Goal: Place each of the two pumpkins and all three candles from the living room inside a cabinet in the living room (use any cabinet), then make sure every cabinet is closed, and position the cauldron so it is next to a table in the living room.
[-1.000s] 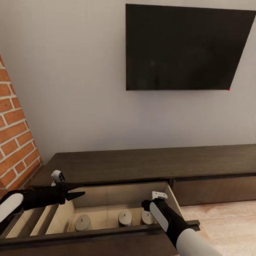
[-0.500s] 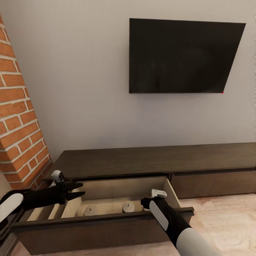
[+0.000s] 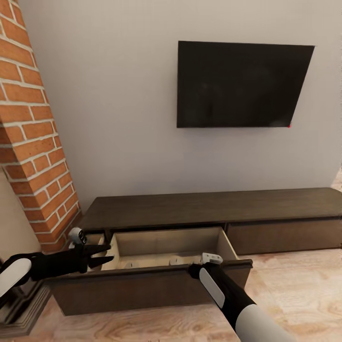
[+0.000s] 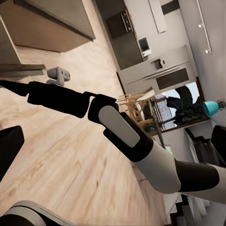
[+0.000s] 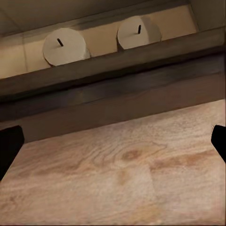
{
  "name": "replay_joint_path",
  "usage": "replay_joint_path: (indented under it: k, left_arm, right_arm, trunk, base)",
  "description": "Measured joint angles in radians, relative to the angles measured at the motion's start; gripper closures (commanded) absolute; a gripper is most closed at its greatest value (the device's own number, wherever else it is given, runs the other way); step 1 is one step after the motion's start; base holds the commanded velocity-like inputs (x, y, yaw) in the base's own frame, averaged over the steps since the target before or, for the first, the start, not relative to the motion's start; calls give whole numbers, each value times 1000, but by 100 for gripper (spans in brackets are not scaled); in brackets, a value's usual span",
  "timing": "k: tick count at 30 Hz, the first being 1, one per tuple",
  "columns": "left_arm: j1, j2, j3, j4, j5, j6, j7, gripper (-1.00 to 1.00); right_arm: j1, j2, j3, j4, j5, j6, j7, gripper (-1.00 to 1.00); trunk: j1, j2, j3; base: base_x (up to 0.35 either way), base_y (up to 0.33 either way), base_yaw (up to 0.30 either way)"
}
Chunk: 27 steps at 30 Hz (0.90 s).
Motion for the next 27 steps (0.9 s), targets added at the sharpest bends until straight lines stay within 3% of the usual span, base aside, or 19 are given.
replay_joint_path:
  k: [8, 11, 14, 19, 22, 24, 27]
  left_arm:
    - [0, -1, -6, 26, -3, -4, 13, -100]
    - [0, -1, 0, 90, -3, -6, 67, -100]
    - [-3, -3, 2, 153, -3, -7, 173, -100]
    - [-4, -22, 5, 176, 2, -22, 425, -100]
    - [-4, -47, 4, 187, -4, -50, 514, -100]
    - [-4, -79, 3, 210, -38, -94, 577, -100]
    - [-3, -139, 1, 249, -137, -140, 644, -100]
  right_arm:
    - [0, 1, 2, 1, 0, -1, 1, -100]
    - [0, 1, 3, 1, 0, -3, 1, -100]
    - [0, 1, 3, 0, 1, -2, 1, -100]
    - [1, 1, 5, 0, 1, -1, -1, -100]
    - [1, 0, 6, 1, 1, -1, -1, -100]
    - [2, -2, 6, 7, 2, -6, -2, -100]
    - [7, -4, 6, 13, 2, -17, -2, -100]
  trunk:
    - [-31, 56, 25]
    - [-42, 77, 34]
    - [-54, 98, 44]
    - [-73, 133, 60]
    - [-84, 154, 69]
    - [-92, 168, 75]
    - [-103, 189, 85]
  base:
    - [-322, 94, 0]
    - [-322, 94, 0]
    - [-322, 94, 0]
    - [-322, 94, 0]
    - [-322, 94, 0]
    - [-322, 94, 0]
    - [-322, 94, 0]
